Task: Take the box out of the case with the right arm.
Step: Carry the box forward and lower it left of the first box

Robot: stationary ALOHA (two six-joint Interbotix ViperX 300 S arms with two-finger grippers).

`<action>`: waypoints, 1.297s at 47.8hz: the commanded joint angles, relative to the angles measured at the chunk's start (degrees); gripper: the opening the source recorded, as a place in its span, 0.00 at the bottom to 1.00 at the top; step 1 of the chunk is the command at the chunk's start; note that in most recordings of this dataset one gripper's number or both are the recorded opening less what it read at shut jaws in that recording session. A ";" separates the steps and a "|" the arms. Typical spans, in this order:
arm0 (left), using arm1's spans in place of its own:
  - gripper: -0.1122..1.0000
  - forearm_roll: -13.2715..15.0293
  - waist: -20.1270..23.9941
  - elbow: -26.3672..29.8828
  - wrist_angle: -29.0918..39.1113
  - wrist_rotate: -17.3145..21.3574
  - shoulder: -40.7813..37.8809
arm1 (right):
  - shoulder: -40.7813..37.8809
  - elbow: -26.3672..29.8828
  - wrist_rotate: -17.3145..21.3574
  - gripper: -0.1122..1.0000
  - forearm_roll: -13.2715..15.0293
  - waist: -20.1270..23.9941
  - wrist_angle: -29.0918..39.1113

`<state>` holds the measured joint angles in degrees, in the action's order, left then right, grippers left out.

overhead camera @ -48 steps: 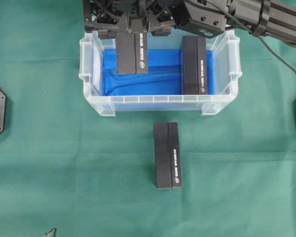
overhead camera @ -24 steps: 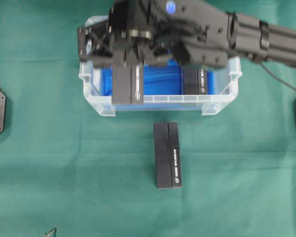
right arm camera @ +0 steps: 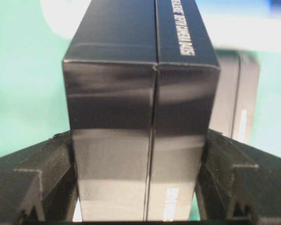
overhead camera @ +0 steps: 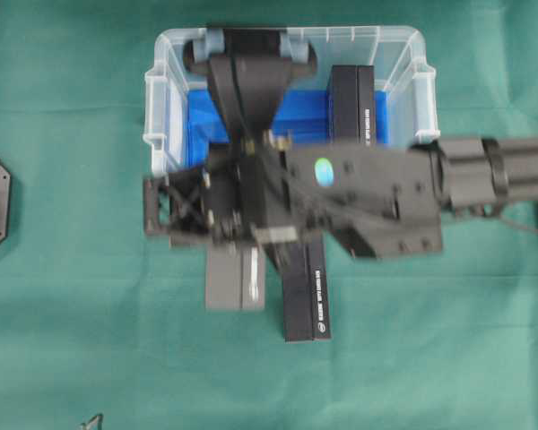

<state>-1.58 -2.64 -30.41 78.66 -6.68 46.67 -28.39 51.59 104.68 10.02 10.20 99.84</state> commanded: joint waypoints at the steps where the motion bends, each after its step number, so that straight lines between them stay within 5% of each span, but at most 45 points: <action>1: 0.12 -0.18 -0.09 1.32 -0.18 0.09 -0.18 | 2.55 1.67 1.05 0.70 0.35 1.58 0.09; 32: 0.12 -0.18 -0.09 1.32 -0.26 0.09 0.09 | 0.62 1.58 1.85 0.70 0.35 1.93 0.09; 51: 0.12 -0.18 -0.26 1.32 -0.26 0.09 0.09 | -4.57 -2.02 2.29 0.70 -4.04 1.14 -5.27; 62: 0.12 -0.18 -0.09 1.23 -0.35 0.09 0.09 | -5.89 -10.02 2.64 0.70 -8.53 1.05 -13.36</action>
<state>-1.67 -2.55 -30.41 78.66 -6.68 46.85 -35.77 43.15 107.31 2.72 11.25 89.47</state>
